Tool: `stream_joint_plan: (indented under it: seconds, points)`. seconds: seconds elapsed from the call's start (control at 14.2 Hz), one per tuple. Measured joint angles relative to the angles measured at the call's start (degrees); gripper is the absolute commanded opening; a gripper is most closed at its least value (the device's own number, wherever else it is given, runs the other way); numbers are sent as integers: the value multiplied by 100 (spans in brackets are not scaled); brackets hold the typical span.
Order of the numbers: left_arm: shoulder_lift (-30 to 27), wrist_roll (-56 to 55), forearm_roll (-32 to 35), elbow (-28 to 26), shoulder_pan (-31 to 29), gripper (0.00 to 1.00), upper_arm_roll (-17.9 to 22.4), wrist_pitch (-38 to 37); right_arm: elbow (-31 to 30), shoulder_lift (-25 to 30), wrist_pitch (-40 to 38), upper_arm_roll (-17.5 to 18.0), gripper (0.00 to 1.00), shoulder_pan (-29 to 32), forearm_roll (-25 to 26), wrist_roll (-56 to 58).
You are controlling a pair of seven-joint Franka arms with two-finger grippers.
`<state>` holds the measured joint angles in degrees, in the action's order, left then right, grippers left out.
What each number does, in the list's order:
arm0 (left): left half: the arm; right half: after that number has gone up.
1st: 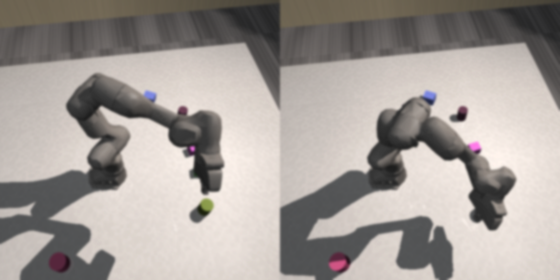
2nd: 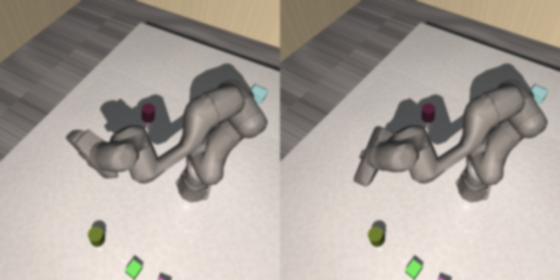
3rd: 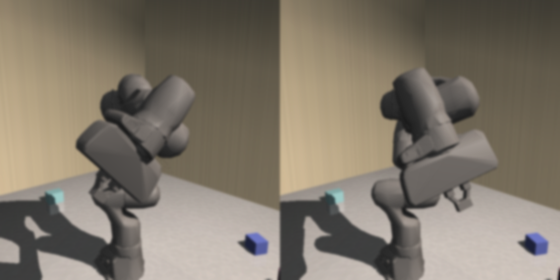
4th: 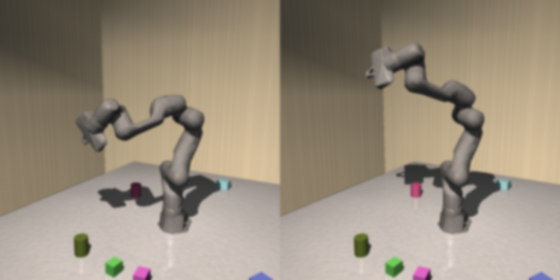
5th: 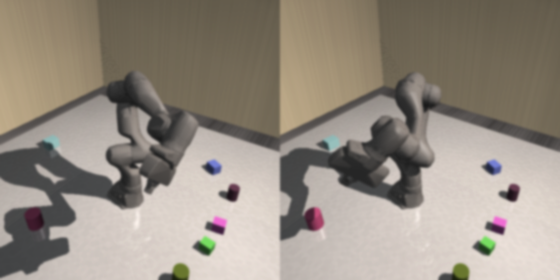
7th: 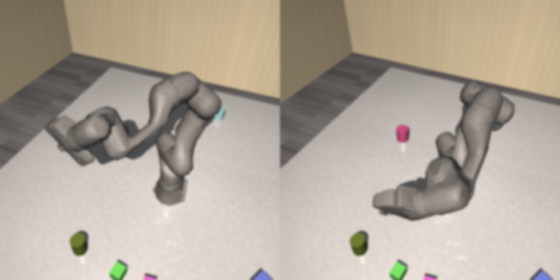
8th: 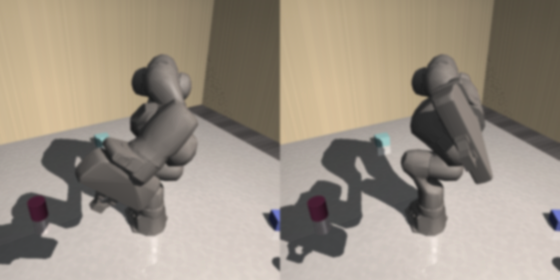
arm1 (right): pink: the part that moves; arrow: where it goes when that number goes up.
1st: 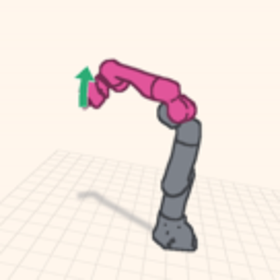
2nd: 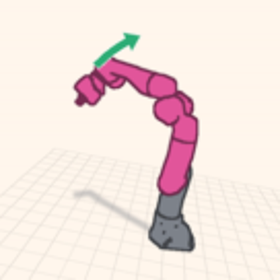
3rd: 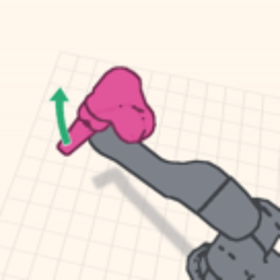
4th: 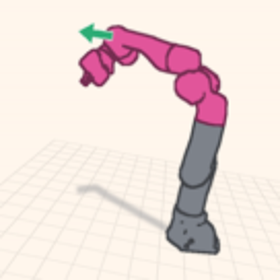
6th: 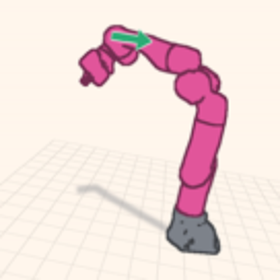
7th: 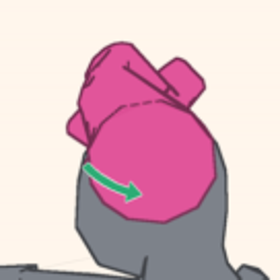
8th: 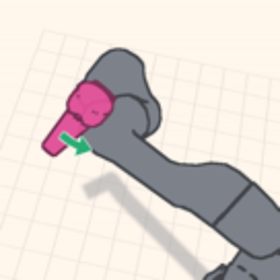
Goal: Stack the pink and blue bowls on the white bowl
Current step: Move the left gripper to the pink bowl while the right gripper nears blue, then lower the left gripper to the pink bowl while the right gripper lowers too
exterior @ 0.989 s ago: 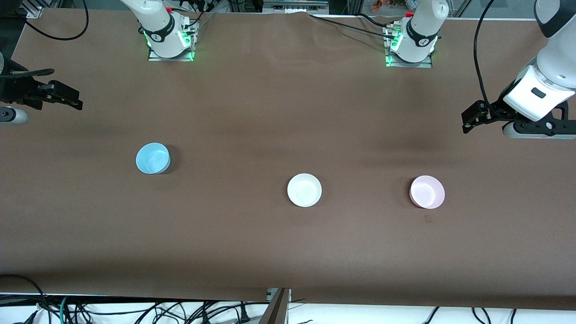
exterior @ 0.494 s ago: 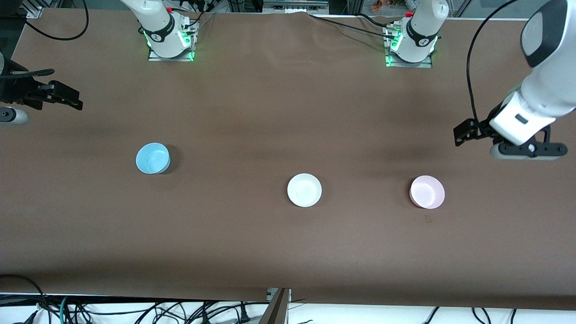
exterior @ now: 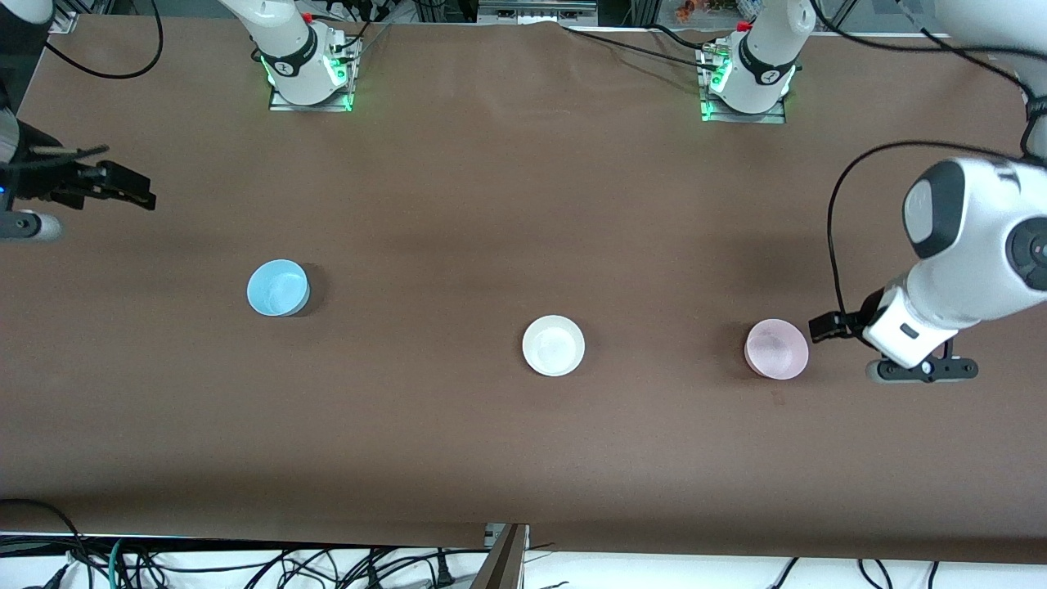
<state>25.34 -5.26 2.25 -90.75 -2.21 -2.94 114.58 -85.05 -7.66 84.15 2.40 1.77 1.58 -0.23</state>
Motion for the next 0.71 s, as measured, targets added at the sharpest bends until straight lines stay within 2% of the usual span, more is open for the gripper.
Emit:
stream_joint_plan:
  seconds: [0.21, 0.42, 0.71]
  points:
    - [486, 37, 0, -16, -208, 100, 1, 534, -8, -361, 122, -12, 100, 79, 30, 0]
    - [740, 37, 0, -122, -229, 100, 0, 703, -11, -609, 163, -13, 100, 109, 29, 0]
    - [809, 37, 1, -824, -229, 100, -1, 1623, -37, -1017, 400, -14, 100, 194, 21, 0]
